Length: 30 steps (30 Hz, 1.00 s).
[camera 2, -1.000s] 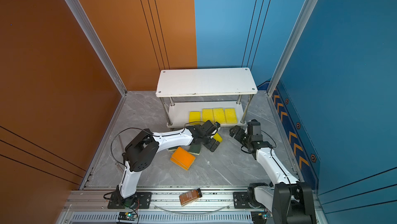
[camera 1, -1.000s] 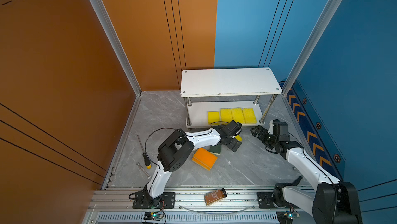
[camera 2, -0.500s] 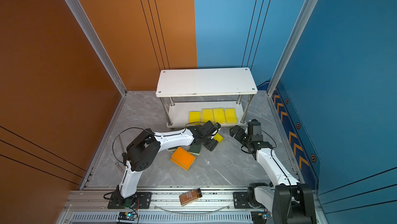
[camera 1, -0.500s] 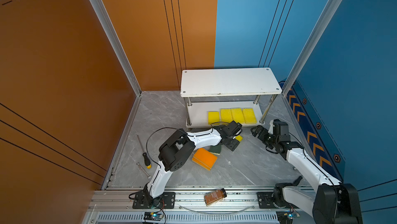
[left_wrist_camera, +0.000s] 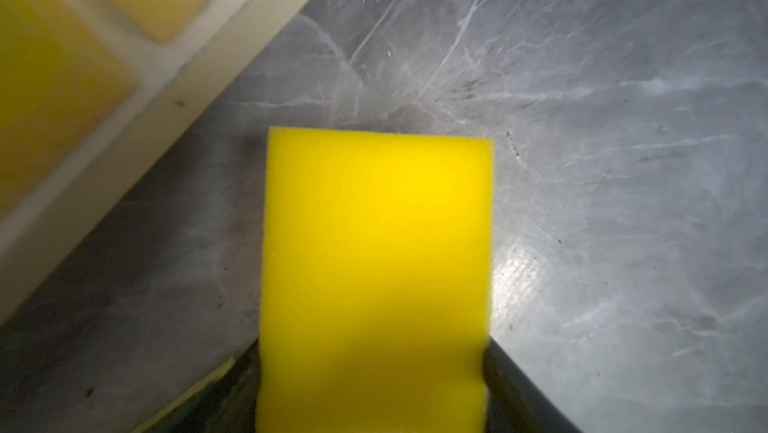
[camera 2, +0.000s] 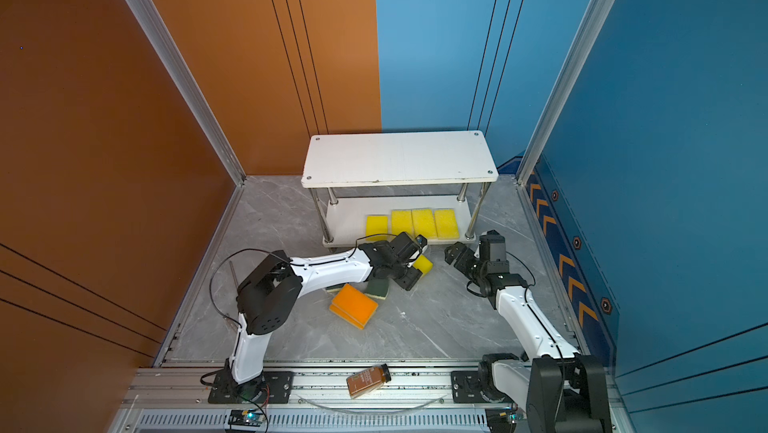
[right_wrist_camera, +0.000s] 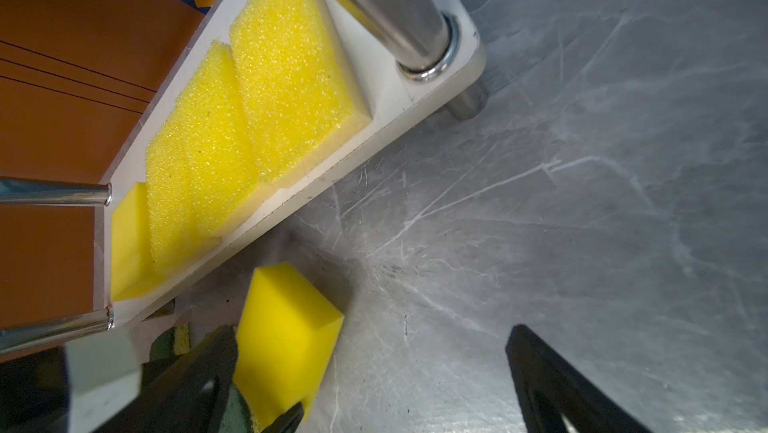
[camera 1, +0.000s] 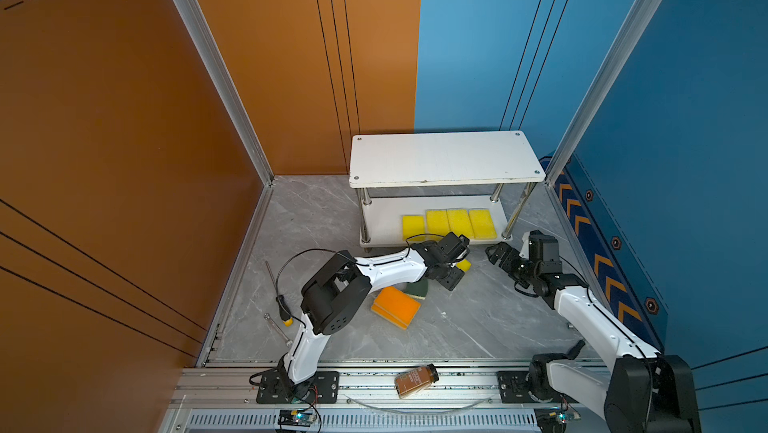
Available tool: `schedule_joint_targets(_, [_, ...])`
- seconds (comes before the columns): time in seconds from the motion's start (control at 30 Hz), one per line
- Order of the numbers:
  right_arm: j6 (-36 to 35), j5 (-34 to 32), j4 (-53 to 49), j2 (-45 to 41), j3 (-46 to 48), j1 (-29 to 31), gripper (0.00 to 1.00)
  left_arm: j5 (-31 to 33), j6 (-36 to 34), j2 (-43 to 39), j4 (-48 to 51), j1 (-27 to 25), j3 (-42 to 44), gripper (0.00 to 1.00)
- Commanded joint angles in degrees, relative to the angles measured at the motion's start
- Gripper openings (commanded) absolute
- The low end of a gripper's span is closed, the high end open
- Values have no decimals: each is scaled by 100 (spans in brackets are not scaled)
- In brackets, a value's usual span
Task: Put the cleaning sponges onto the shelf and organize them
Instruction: 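Lift the thick yellow sponge with the left gripper toward the lower shelf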
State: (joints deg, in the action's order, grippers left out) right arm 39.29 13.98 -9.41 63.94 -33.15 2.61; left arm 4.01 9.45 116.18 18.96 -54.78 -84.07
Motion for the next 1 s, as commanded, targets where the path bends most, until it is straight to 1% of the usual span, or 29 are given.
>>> schedule_joint_targets(0.0, [30,60,-60,-41,-69,-36,100,214,10,-420,-59,-67,217,70])
schedule_joint_targets(0.17, [28,57,-66,-38,-82,-33,100,294,73,-800,-86,-108,522,70])
schedule_joint_targets(0.33, [47,44,-49,26,-132,-24,100,671,90,-1342,-306,-190,1017,70])
schedule_joint_targets(0.53, [57,57,-52,81,-181,24,100,953,230,-1948,-435,-206,1475,70])
schedule_joint_targets(0.7, [37,-10,-77,90,-206,92,100,1344,379,-2569,-558,-198,1831,71])
schedule_joint_targets(0.83, [21,-26,-108,110,-244,145,100,1728,565,-2826,-515,-121,1965,74])
schedule_joint_targets(0.97, [11,-67,-142,110,-261,198,100,2028,853,-3009,-437,16,2051,74])
